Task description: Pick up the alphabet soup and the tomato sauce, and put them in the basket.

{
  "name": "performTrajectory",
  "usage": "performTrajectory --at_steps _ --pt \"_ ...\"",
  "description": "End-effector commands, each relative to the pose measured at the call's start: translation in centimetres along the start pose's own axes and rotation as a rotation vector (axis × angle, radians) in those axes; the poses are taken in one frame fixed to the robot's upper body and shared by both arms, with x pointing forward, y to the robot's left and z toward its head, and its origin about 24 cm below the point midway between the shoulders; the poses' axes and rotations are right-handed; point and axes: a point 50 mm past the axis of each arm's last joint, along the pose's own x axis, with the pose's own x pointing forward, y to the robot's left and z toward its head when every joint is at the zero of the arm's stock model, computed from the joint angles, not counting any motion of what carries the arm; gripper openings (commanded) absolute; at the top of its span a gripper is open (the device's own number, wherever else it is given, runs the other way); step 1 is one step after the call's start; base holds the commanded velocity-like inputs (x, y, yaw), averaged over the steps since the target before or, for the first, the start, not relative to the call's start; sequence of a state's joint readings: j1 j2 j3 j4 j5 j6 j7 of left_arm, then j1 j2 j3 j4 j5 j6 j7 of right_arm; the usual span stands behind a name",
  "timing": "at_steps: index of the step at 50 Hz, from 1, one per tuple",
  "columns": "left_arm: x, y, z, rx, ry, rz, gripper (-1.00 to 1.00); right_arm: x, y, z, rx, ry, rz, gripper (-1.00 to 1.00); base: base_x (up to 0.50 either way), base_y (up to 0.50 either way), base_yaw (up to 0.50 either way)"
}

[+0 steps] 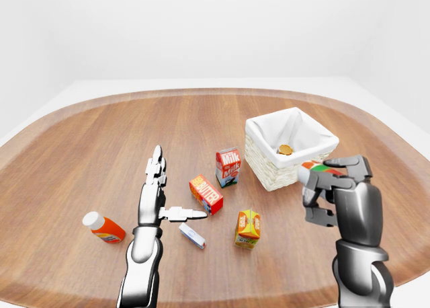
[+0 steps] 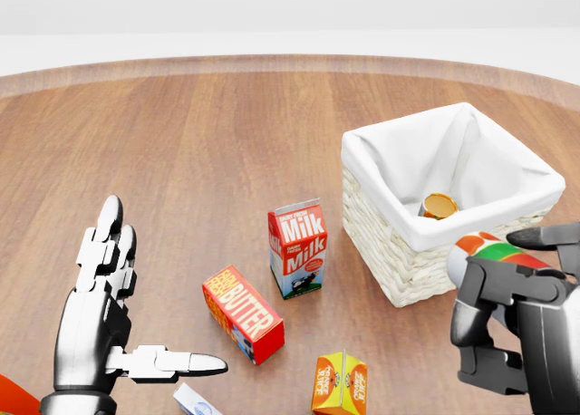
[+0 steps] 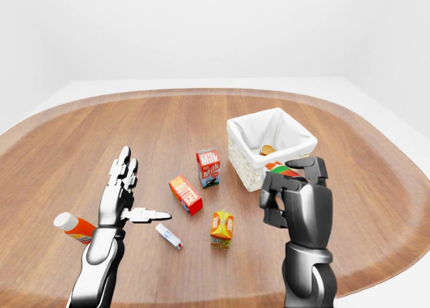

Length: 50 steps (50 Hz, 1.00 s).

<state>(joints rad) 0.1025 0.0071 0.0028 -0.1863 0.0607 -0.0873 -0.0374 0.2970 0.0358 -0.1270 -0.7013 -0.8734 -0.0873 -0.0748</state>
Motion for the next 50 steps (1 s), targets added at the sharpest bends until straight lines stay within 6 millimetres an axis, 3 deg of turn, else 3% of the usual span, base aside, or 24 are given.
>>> performTrajectory --at_steps 1,14,24,50 --pt "0.0 0.1 0.1 -0.002 -0.003 0.004 1.0 1.3 0.1 1.8 -0.124 -0.12 -0.031 -1.0 0.0 0.0 0.0" --pt "0.3 0.0 0.3 -0.003 -0.017 0.007 1.0 3.6 0.0 4.4 -0.172 -0.265 -0.005 -1.0 0.0 0.0 0.0" --pt "0.2 0.0 0.0 -0.002 -0.003 0.004 1.0 4.8 0.3 4.9 -0.185 -0.299 0.003 -1.0 0.0 0.0 0.0" --pt "0.1 0.0 -0.2 -0.003 0.006 0.001 1.0 10.5 1.7 5.5 -0.21 -0.288 0.044 -1.0 0.0 0.0 0.0"
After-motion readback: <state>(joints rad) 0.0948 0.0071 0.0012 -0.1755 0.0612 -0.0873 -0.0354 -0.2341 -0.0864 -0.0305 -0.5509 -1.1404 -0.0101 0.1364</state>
